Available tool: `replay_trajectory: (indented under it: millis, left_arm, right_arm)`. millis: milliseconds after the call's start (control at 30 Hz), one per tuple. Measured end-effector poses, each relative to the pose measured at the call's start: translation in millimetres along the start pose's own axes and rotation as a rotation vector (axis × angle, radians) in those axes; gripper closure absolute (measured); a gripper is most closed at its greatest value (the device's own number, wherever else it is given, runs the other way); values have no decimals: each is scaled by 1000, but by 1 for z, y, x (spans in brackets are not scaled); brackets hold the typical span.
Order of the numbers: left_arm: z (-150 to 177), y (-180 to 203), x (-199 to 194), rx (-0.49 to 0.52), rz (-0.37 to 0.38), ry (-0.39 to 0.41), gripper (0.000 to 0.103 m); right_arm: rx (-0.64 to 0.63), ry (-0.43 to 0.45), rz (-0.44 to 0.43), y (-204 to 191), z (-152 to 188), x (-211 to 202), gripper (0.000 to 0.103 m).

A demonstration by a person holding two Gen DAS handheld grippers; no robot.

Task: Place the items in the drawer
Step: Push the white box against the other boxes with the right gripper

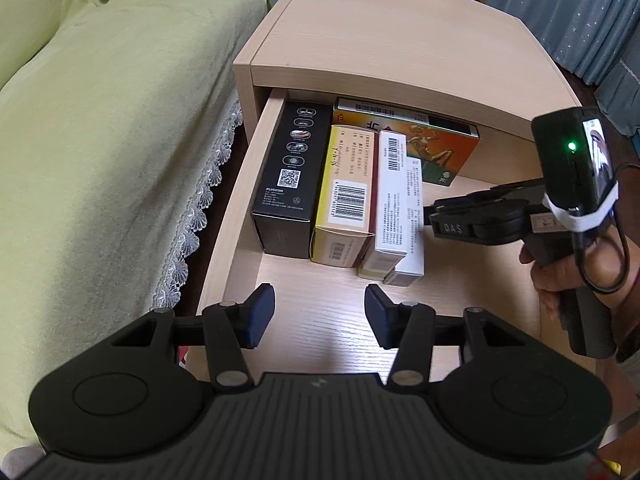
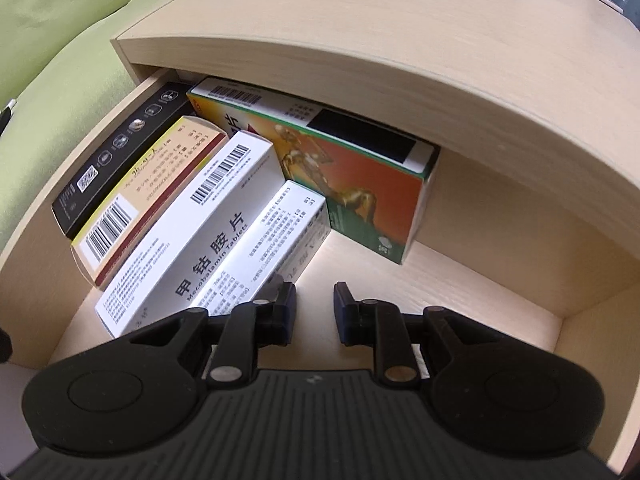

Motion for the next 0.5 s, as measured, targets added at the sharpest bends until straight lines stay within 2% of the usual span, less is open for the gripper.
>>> replay_trajectory:
  millis: [233, 367, 500]
  left_arm:
    - [0, -4, 0, -5, -10, 0, 48]
    - [1, -10, 2, -13, -19, -2, 46]
    - [1, -11, 3, -9, -23, -4, 46]
  right_arm:
    - [47, 10, -4, 19, 8, -21, 85]
    - [17, -26, -17, 19, 19, -39, 85]
    - [40, -34, -40, 12, 24, -45, 85]
Point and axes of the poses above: each gripper's, at about its wrist camera, not at the fingertips, and x roughly the way its jaws point, y to its right, z to its underside, the point moved 6 cm from there along x, roughly the way its jaws point, and after that the axes turned 7 degrees about y, right-handed, at the moved point
